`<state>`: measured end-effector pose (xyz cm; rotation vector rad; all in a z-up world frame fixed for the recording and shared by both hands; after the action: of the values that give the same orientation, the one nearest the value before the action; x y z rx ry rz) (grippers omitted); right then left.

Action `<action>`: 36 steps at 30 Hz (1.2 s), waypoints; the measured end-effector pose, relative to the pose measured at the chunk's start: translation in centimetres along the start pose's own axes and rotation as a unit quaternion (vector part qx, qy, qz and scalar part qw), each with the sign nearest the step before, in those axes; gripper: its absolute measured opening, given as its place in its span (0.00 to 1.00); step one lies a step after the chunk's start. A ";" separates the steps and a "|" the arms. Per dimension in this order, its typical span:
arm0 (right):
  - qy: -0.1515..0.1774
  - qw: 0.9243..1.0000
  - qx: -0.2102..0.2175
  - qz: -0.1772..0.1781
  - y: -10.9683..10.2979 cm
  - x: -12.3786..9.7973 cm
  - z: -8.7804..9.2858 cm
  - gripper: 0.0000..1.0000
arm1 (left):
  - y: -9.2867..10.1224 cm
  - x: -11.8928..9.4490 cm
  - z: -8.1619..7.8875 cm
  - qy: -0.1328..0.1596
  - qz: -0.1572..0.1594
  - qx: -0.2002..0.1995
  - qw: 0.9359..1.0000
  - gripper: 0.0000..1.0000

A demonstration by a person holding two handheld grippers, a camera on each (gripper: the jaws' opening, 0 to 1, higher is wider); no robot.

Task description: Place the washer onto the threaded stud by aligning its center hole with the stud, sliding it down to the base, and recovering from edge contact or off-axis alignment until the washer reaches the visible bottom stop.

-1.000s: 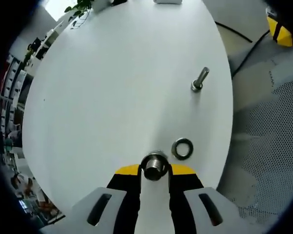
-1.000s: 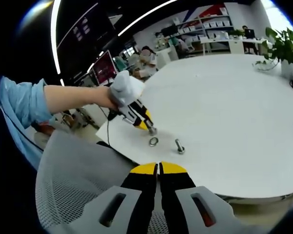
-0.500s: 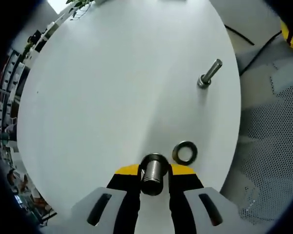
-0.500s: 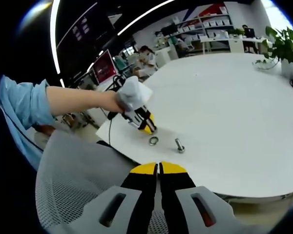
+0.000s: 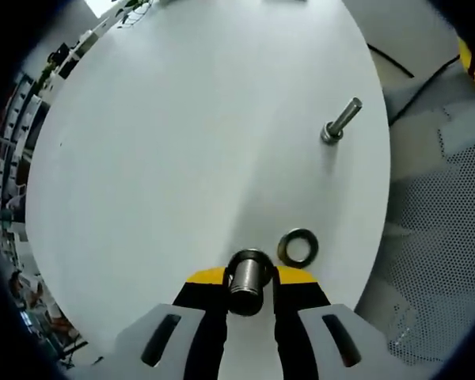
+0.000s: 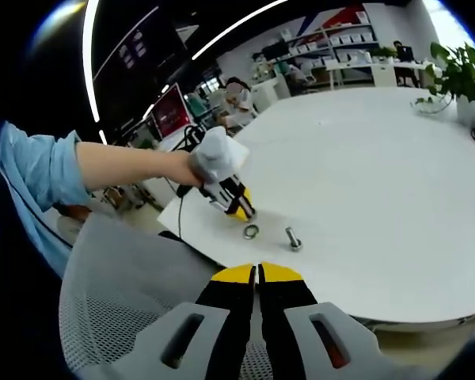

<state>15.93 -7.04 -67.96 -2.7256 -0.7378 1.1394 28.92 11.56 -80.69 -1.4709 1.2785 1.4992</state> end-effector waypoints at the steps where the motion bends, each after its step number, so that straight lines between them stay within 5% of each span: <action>1: -0.001 1.000 -0.001 -0.001 0.0 0.0 0.0 0.05 | -0.1 0.1 0.0 -0.002 0.000 -0.003 1.000 0.19; 7: -0.001 1.000 -0.003 0.000 0.0 0.0 0.0 0.05 | 0.0 0.1 0.1 -0.003 0.001 -0.007 1.000 0.20; 9: -0.002 1.000 -0.003 -0.001 0.0 0.0 0.1 0.05 | -0.2 0.8 0.5 -0.023 -0.013 0.031 0.999 0.21; 10: -0.003 1.000 -0.004 0.000 0.0 0.0 0.1 0.05 | -0.2 1.4 1.8 -0.060 -0.022 0.051 0.997 0.21; 11: -0.004 1.000 -0.005 0.001 0.0 0.0 0.2 0.05 | 0.5 1.5 1.2 -0.049 0.006 0.073 0.996 0.21; 12: -0.005 1.000 -0.005 0.001 0.0 0.0 0.2 0.05 | 0.4 1.2 0.9 -0.028 -0.012 0.024 0.999 0.21; 21: -0.007 1.000 -0.004 0.001 0.0 0.0 0.3 0.05 | 0.3 1.1 1.4 -0.015 -0.008 0.032 0.999 0.21; 23: -0.007 1.000 -0.004 0.000 0.0 0.0 0.3 0.05 | 0.5 1.1 1.3 -0.005 -0.011 0.065 0.998 0.21; 32: -0.003 1.000 -0.004 -0.003 -0.1 0.0 0.2 0.05 | 2.3 0.6 4.2 -0.002 0.005 0.060 0.998 0.20; 36: 0.000 1.000 -0.003 -0.003 -0.1 -0.1 0.1 0.05 | 3.2 0.1 3.9 0.032 0.020 0.044 0.998 0.20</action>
<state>15.77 -6.99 -68.00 -2.7256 -0.7505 1.1390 24.62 14.28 -80.61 -1.4547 1.4002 1.4134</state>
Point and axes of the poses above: the point that each gripper's makers call its tool centre point, and the gripper's own axes: x roughly forward along the fingers, y roughly to its right, z roughly out of its underside, the point moved 2 cm from there along -x, roughly backward along the fingers, and after that the axes turned 13 degrees about z, right-handed, at the moved point
